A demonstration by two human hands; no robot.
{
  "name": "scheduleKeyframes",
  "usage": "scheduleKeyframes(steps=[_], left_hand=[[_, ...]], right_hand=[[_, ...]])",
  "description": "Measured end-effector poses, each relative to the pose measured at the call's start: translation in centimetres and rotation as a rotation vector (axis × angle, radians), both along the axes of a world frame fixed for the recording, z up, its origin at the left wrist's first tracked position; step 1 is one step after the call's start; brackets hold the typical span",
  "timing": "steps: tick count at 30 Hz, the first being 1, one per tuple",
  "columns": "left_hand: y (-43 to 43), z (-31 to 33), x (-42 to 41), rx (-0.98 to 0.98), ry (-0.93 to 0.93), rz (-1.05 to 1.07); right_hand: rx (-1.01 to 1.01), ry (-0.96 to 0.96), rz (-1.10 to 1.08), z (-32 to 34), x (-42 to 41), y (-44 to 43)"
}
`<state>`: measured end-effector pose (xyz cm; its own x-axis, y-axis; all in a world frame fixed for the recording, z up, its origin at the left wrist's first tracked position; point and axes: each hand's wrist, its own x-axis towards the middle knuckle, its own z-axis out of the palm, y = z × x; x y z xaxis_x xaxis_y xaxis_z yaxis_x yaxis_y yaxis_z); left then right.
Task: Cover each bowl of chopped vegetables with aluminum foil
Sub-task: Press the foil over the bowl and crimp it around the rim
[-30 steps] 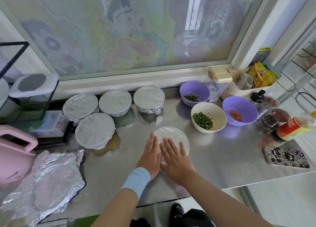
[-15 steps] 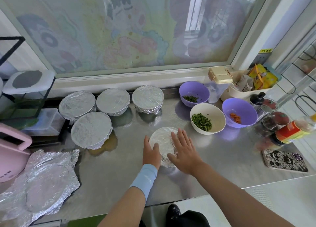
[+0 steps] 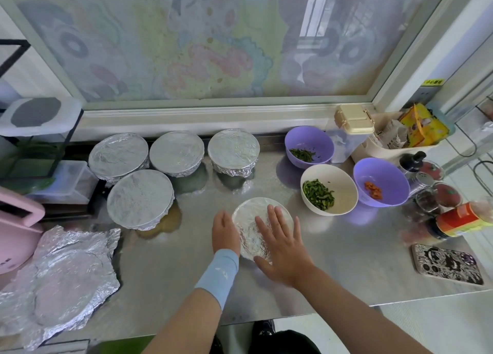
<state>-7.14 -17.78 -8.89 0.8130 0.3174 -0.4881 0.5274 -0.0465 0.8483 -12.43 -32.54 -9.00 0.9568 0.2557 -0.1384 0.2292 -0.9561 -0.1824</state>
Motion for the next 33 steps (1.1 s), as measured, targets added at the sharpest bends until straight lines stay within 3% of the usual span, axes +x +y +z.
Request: scheduleKeyframes(steps=[3, 7, 10, 13, 16, 18, 21, 23, 30, 33], left_hand=[[-1.2, -0.5, -1.8, -0.078, -0.008, -0.010], [-1.5, -1.5, -1.6, -0.246, -0.010, 0.054], [-1.0, -2.3, -0.7, -0.238, 0.006, -0.003], [-0.3, -1.6, 0.6, -0.161, 0.010, -0.065], [0.1, -0.9, 1.4, 0.111, -0.037, -0.071], [-0.4, -0.4, 1.1, 0.252, -0.109, -0.129], [-2.0, -0.5, 0.1, 0.313, -0.223, -0.272], [-2.2, -0.8, 0.1, 0.268, -0.205, -0.238], [-0.9, -0.6, 1.5, -0.178, -0.039, -0.059], [-0.9, -0.2, 0.3, -0.158, -0.020, 0.115]], right_hand=[[0.000, 0.035, 0.101, -0.3, 0.9, -0.4], [0.085, 0.024, 0.083, -0.5, 0.5, 0.6], [0.104, 0.019, 0.086, -0.6, 0.3, 0.9], [0.086, -0.003, 0.065, -0.3, 0.9, 0.2], [0.065, -0.011, -0.083, 0.2, 2.8, -1.5], [0.181, 0.049, -0.176, 0.3, 4.2, -2.4], [0.455, 0.200, -0.320, 0.5, 5.4, -2.7], [0.547, 0.227, -0.416, 0.5, 5.6, -2.4], [0.749, 0.296, -0.593, 0.7, 5.6, -2.3], [0.815, 0.321, -0.668, 0.5, 5.3, -1.7]])
